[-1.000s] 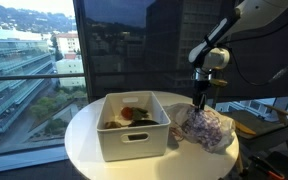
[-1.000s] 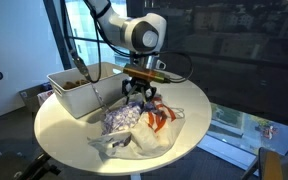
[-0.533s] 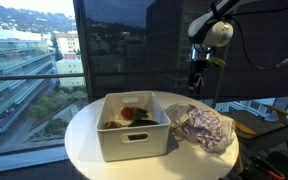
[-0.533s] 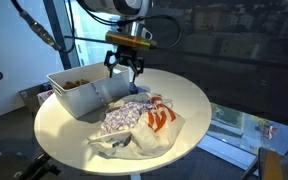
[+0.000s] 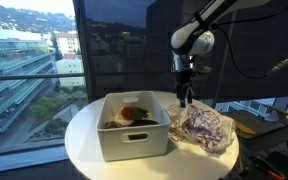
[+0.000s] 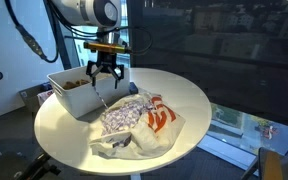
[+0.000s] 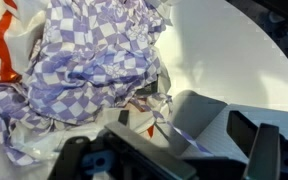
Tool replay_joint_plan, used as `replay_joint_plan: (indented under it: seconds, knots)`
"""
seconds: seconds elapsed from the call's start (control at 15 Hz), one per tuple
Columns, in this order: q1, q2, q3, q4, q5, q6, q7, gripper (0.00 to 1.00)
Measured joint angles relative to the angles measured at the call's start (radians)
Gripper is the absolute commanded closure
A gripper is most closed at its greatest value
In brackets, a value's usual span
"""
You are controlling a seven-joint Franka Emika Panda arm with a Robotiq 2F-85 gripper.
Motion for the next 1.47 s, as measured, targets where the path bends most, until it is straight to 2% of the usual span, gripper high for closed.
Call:
replay_joint_plan:
  seconds: [0.2, 0.8, 1.47]
  knots:
    - [-0.011, 0.049, -0.002, 0.006, 0.051, 0.02, 0.003, 0.0]
    - [-0.105, 0.154, -0.006, 0.009, 0.221, 0.227, -0.019, 0.0]
    - [-0.156, 0.271, 0.013, 0.08, 0.27, 0.28, -0.084, 0.0]
